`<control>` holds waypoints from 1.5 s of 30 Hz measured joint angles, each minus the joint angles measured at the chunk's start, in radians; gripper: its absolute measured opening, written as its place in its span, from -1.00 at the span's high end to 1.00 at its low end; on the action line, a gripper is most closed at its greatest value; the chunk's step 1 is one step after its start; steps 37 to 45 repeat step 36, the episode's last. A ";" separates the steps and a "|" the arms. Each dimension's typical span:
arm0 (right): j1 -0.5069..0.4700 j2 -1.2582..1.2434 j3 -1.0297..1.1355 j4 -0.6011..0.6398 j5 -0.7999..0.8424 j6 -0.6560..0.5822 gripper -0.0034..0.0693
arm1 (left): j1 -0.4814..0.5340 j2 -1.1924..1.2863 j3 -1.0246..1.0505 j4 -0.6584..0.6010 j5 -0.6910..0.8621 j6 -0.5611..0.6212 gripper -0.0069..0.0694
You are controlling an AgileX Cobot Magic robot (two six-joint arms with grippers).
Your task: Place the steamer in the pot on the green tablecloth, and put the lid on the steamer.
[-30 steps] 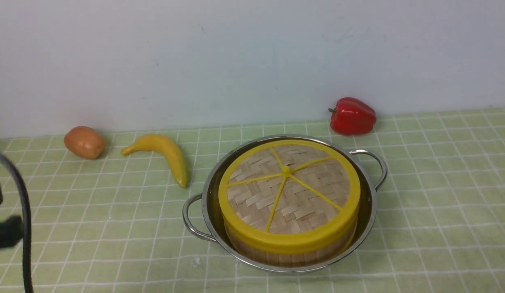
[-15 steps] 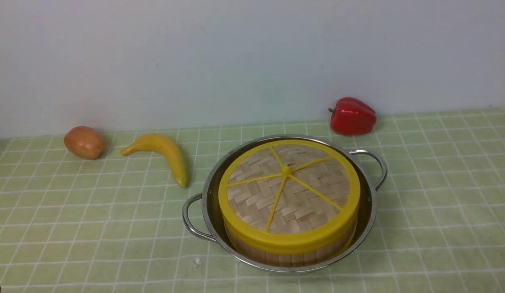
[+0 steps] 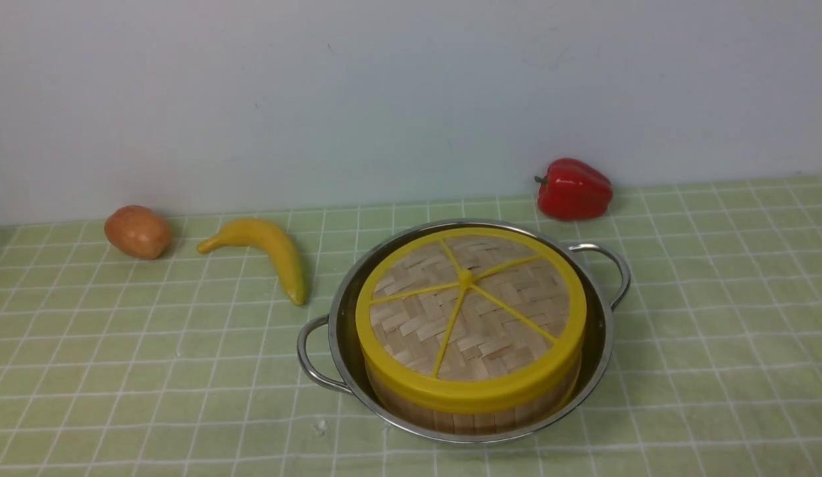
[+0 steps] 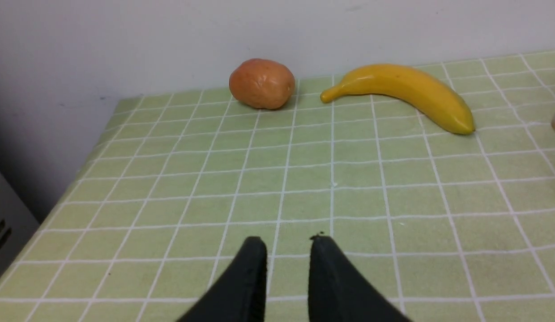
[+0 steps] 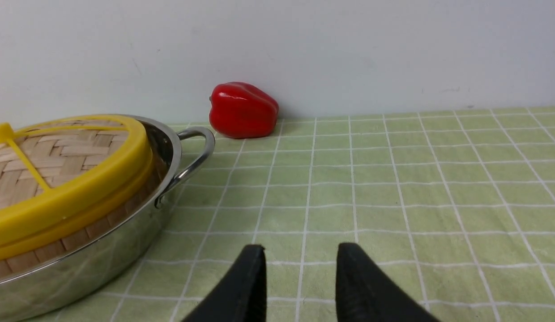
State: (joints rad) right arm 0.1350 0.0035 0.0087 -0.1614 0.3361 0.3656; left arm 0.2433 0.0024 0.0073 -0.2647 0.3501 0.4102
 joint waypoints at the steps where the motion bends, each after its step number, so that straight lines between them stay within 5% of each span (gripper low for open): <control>1: 0.000 0.000 0.000 0.000 0.000 0.000 0.25 | 0.000 0.000 0.000 0.000 0.000 0.000 0.46; 45: 0.000 0.000 0.000 0.000 0.000 0.000 0.25 | 0.000 -0.001 0.000 0.003 0.000 0.000 0.24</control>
